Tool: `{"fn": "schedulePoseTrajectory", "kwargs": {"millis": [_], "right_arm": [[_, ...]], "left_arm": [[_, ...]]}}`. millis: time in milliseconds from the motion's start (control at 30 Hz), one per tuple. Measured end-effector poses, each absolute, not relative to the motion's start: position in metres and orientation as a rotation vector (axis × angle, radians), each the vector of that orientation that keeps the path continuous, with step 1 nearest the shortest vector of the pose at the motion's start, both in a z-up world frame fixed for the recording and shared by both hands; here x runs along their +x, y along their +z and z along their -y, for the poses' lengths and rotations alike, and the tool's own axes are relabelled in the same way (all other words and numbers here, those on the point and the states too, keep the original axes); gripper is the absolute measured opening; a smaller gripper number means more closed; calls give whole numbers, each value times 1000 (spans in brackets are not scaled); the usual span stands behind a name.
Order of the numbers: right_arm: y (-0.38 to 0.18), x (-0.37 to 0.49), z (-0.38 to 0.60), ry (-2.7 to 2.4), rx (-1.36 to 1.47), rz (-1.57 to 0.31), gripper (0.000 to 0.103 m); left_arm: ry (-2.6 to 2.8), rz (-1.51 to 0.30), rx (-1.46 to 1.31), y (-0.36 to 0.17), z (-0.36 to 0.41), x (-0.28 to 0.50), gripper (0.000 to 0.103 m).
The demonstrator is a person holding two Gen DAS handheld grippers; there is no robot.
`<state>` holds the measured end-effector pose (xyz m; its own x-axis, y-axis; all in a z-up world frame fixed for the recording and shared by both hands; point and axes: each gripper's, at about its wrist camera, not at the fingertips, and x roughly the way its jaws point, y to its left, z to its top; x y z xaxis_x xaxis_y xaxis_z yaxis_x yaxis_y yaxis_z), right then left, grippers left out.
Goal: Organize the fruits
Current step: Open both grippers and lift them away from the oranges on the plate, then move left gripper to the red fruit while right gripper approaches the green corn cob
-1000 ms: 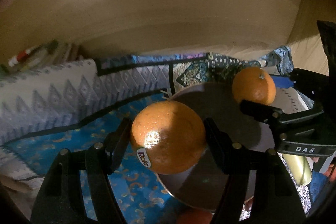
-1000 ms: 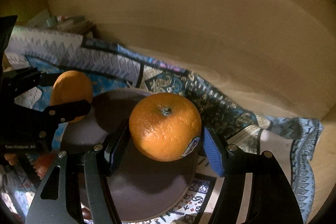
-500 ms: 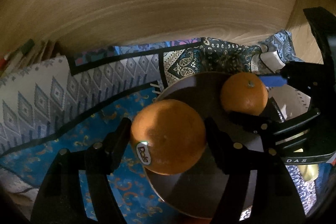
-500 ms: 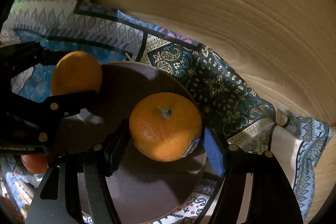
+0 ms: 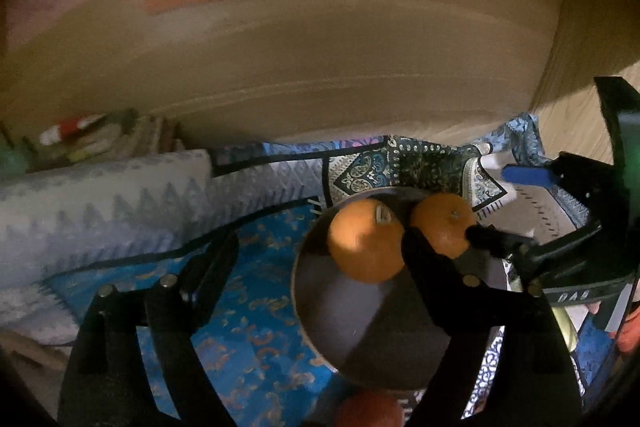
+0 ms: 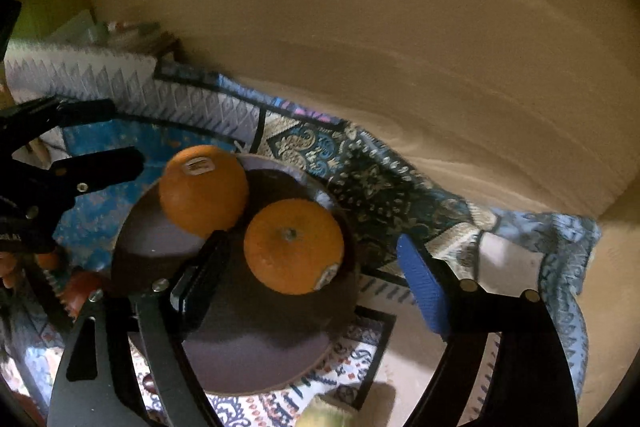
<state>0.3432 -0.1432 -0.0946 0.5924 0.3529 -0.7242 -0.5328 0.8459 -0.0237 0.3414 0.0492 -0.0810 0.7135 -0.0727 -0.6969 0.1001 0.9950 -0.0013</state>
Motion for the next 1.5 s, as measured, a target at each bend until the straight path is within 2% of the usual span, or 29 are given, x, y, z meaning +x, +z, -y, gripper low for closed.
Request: {"fn": "schedulePoseTrajectory", "kwargs": {"millis": [267, 500, 1100, 1200, 1333, 1400, 1500], "right_arm": [[-80, 315, 158, 485, -195, -682, 83], [-85, 282, 168, 457, -172, -673, 83], [-142, 263, 204, 364, -45, -850, 82], [-144, 269, 202, 382, -50, -870, 73], [-150, 279, 201, 395, -54, -915, 62], [-154, 284, 199, 401, -66, -932, 54], [-162, 289, 197, 421, -57, -961, 50]], "left_arm": [[-56, -714, 39, -69, -58, 293, 84], [-57, -716, 31, -75, -66, 253, 88], [-102, -824, 28, -131, -55, 211, 88], [-120, -850, 25, -139, -50, 217, 86], [-133, -861, 39, -142, -41, 227, 74], [-125, -848, 50, -142, -38, 230, 74], [-134, -850, 56, -143, -34, 236, 71]]}}
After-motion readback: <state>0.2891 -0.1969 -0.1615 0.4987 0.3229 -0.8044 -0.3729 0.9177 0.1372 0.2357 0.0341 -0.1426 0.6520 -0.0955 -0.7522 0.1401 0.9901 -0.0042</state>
